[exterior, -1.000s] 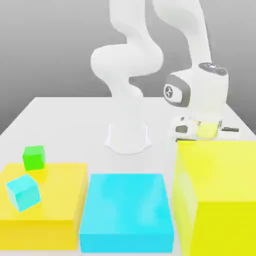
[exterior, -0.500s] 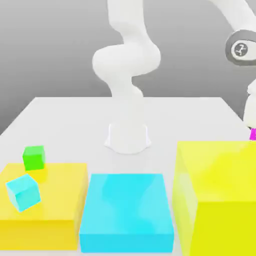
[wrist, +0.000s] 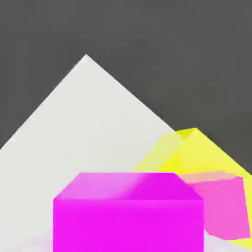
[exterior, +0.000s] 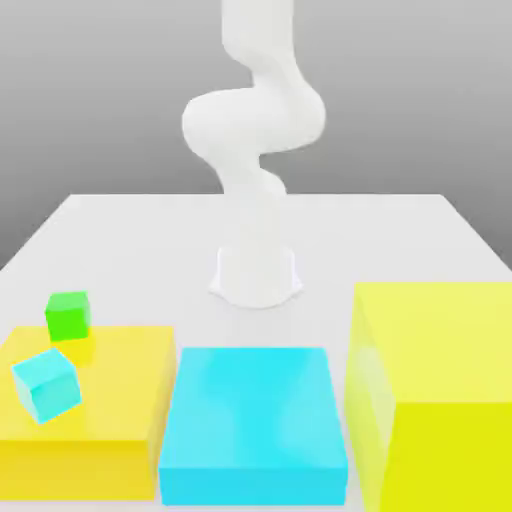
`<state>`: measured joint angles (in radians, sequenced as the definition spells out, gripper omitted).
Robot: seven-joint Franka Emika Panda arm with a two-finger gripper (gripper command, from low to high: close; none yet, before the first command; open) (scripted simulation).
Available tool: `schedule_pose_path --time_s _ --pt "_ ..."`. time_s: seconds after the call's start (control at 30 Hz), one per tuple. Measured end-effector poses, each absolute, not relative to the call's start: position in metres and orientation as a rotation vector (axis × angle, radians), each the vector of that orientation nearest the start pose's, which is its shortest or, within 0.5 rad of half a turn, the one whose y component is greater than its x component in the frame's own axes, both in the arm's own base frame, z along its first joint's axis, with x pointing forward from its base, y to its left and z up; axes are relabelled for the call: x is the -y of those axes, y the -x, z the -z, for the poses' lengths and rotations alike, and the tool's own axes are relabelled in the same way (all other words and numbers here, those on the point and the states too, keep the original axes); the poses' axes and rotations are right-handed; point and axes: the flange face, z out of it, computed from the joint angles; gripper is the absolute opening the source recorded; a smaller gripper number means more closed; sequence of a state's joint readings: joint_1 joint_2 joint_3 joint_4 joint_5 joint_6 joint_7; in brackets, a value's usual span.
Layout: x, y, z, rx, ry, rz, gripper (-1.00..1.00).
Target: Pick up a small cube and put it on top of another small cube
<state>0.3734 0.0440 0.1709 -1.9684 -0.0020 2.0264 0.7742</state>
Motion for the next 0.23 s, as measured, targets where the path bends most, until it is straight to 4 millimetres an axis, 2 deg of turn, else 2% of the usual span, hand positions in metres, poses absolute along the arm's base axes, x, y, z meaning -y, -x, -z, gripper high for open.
schedule_pose_path --time_s 0.03,0.1,0.13,0.23 --pt "-0.289 -0.489 -0.436 -0.384 3.109 0.003 -1.00" --pt "-0.293 -0.486 -0.403 -0.376 3.114 -0.003 -1.00" --pt "-0.293 -0.485 -0.394 -0.376 3.114 -0.005 1.00" --pt "-0.293 -0.485 -0.394 -0.376 3.114 -0.005 1.00"
